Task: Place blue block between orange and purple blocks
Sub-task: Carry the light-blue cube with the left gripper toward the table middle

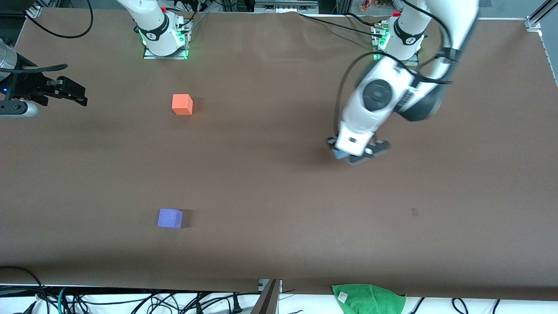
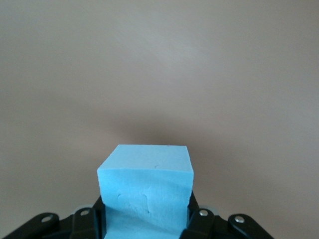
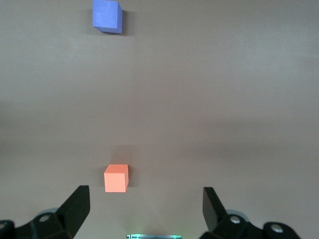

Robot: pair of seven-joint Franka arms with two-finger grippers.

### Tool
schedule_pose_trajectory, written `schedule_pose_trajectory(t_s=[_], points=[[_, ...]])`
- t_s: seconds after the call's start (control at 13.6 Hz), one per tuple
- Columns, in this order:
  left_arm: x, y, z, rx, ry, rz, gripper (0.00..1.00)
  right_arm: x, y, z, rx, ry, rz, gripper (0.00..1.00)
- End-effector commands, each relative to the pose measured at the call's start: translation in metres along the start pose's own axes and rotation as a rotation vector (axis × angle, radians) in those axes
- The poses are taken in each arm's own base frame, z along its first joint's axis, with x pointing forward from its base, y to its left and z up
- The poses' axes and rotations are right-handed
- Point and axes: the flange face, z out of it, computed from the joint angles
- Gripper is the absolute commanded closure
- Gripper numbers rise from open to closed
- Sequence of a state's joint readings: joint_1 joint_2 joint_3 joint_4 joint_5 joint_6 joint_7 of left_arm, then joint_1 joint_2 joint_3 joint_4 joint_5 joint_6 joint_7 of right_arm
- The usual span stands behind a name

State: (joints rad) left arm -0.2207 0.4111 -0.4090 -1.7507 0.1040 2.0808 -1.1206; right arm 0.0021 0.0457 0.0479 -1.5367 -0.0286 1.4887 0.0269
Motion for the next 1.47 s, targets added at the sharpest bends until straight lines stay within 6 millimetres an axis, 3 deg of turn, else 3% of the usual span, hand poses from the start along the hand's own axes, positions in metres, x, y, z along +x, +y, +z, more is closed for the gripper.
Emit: schedule_pose_trajectory(t_s=[0.0, 0.22, 0.44, 0.59, 0.66, 0.88, 1.03, 1.17, 1.39], points=[[-0.035, 0.078, 0.03, -0.02, -0.03, -0.068, 0.62, 0.001, 0.0, -0.004, 0.0, 0.008, -0.007, 0.0], [-0.075, 0.134, 0.07, -0.012, 0.017, -0.109, 0.56, 0.002, 0.001, -0.003, 0.0, 0.006, -0.004, 0.0], [-0.095, 0.159, 0.139, 0.034, 0.08, -0.133, 0.48, 0.002, 0.002, -0.003, 0.001, 0.006, 0.0, 0.0], [-0.113, 0.168, 0.152, 0.049, 0.142, -0.127, 0.33, 0.003, 0.002, -0.002, 0.0, 0.005, 0.0, 0.0], [-0.112, 0.167, 0.147, 0.054, 0.147, -0.127, 0.15, 0.003, 0.002, -0.002, 0.001, 0.005, 0.003, 0.0], [-0.079, 0.154, 0.111, 0.081, 0.139, -0.124, 0.01, 0.003, 0.003, -0.002, -0.001, 0.005, 0.005, 0.0], [-0.047, 0.139, 0.081, 0.077, 0.096, -0.131, 0.0, 0.003, 0.003, -0.001, -0.001, 0.003, 0.005, 0.0], [-0.014, 0.115, 0.038, 0.084, 0.073, -0.135, 0.0, 0.005, 0.002, 0.002, -0.001, -0.001, -0.004, 0.0], [0.035, 0.051, -0.013, 0.103, 0.061, -0.118, 0.0, 0.012, -0.006, 0.006, -0.001, -0.001, -0.028, 0.0]])
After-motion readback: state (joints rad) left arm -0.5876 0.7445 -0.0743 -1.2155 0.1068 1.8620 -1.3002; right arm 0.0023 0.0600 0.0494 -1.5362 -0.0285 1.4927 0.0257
